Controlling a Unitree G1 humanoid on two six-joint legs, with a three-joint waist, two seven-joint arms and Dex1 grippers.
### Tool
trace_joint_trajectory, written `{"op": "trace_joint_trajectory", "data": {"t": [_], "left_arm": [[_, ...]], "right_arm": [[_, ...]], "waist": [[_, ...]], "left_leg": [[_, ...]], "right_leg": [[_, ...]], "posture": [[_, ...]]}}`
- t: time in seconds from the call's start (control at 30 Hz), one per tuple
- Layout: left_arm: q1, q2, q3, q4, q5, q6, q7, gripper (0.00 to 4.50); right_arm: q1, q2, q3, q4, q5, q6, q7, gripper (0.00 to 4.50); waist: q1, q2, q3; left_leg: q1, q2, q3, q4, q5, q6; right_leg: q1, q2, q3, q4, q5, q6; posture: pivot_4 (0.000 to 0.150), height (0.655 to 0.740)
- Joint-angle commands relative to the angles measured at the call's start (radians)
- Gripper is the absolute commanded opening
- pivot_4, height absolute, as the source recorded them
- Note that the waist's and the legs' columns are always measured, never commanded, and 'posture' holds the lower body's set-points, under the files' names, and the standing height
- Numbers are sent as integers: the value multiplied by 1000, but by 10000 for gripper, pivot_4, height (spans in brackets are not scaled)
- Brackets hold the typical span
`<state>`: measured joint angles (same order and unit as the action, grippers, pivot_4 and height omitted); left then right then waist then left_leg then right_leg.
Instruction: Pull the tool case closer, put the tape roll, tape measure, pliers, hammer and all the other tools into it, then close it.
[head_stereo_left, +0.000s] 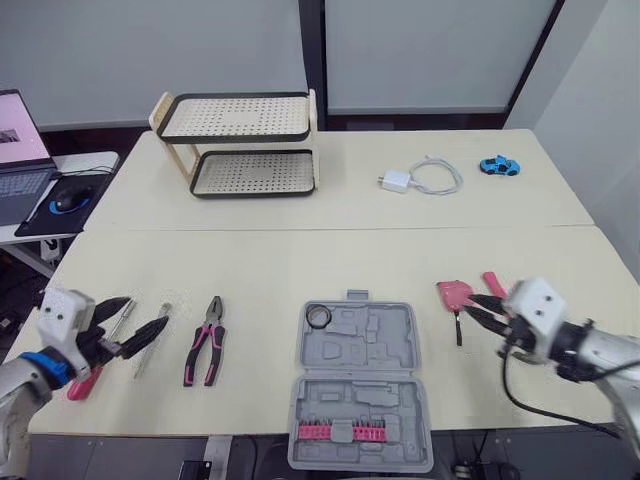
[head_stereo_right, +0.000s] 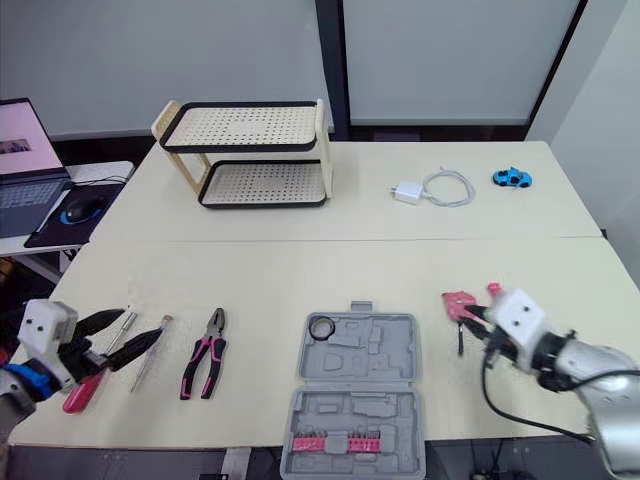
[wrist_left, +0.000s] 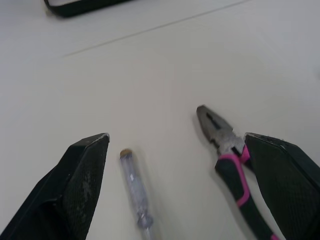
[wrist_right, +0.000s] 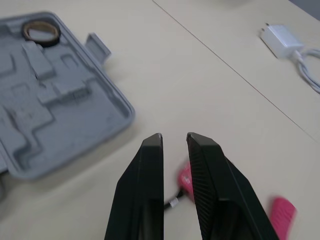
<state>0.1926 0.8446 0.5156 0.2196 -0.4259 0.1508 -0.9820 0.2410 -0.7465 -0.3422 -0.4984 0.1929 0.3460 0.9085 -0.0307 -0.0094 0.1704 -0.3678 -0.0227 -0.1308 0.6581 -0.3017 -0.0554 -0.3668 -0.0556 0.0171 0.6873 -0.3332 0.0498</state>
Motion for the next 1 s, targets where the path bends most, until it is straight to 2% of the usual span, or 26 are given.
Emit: {"op": "trace_joint_trajectory", "data": {"t": [0.03,0.13,0.2,0.4,0.43,0.7,1.0], "left_arm": [[2,160,50,182,60,-133,-134,45000],[-7,283,45,357,90,-211,-235,45000],[-23,336,42,440,98,-234,-275,45000],[-18,409,38,553,117,-236,-354,45000],[-10,412,43,558,118,-230,-357,45000],[68,412,77,561,121,-210,-352,45000],[115,378,115,460,99,-181,-365,45000]], "right_arm": [[81,-104,-180,33,57,-49,133,8460],[127,-199,-283,136,71,-106,245,14107],[145,-247,-330,202,90,-118,312,20656],[182,-348,-398,350,87,-163,458,43204],[181,-359,-400,363,86,-166,469,44824],[198,-408,-405,413,68,-147,535,44824],[198,-404,-418,344,71,-82,529,44824]], "waist": [[0,-1,0],[-2,-1,0],[-2,-1,0],[-4,-1,0],[-5,-1,0],[-5,-2,0],[-3,-2,0]], "left_leg": [[1,0,0,0,0,0],[5,-1,2,-3,0,0],[6,-1,4,-5,0,0],[7,0,9,-12,0,0],[7,0,9,-12,0,0],[7,0,12,-12,0,0],[7,1,12,-12,0,0]], "right_leg": [[1,1,-1,0,0,0],[7,2,-1,-6,0,-1],[8,1,0,-7,0,-1],[6,0,0,-8,0,-1],[5,1,0,-8,0,-1],[3,1,0,-7,0,-1],[4,0,1,-7,0,-1]], "posture": [[1500,7400],[1500,7400],[1500,7400],[1500,7400],[1500,7400],[1500,7400],[1500,7400]]}}
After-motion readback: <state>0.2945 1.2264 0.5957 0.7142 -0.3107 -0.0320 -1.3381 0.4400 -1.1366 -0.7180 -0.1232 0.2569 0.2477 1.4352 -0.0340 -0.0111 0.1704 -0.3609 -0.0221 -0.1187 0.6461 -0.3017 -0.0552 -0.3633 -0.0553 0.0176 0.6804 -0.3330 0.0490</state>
